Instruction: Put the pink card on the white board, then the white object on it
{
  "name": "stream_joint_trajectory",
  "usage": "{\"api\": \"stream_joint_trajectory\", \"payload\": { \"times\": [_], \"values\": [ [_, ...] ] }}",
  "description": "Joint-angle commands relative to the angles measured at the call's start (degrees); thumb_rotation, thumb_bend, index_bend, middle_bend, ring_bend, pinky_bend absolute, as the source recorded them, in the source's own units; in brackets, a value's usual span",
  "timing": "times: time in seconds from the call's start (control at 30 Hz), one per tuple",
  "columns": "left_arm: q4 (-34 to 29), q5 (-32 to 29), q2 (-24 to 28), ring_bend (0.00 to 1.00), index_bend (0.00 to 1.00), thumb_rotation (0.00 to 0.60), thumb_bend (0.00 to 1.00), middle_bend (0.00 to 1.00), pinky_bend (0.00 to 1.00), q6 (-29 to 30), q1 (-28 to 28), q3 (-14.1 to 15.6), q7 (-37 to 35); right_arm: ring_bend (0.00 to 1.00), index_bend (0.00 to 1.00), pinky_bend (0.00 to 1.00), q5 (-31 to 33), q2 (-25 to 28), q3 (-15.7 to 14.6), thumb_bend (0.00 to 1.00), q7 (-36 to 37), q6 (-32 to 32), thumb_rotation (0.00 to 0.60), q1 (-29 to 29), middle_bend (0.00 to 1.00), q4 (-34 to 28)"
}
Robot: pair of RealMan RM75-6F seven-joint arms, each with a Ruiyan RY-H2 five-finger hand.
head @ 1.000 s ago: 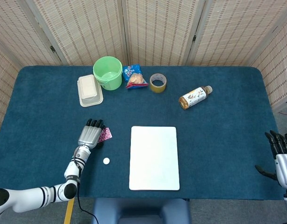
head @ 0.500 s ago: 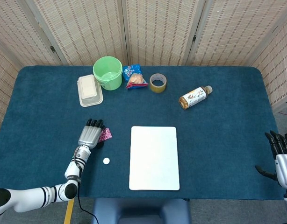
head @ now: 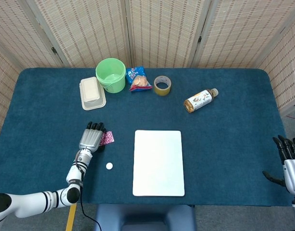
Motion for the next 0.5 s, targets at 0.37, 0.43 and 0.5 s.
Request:
{"api": "stream_joint_trajectory", "payload": {
  "times": [0.37,0.43,0.5],
  "values": [
    [-0.34,0.5,-0.01,0.11,0.32,0.6,0.34,0.11,0.0,0.32,-0.14,0.43,-0.25,0.06,0.06,0.03,0.02,-0.14,0.02,0.15,0.26,-0.24,0.6,0.05,0.08,0.1],
    [-0.38,1.24,-0.02,0.12,0.33,0.6,0.34,0.11,0.0,0.49,-0.02,0.52,-0.75,0.06,0.06,0.03,0.04,-0.16,0.05,0.15,0.26,-0.33,0.6,0.1,0.08,0.12],
    [-0.55,2.08,0.08,0.12,0.33,0.6,0.34,0.11,0.0,0.62,0.1,0.67,-1.15,0.06,0.06,0.03,0.05,-0.16,0.08,0.15,0.25,-0.38,0.6,0.14,0.08,0.09]
  ]
}}
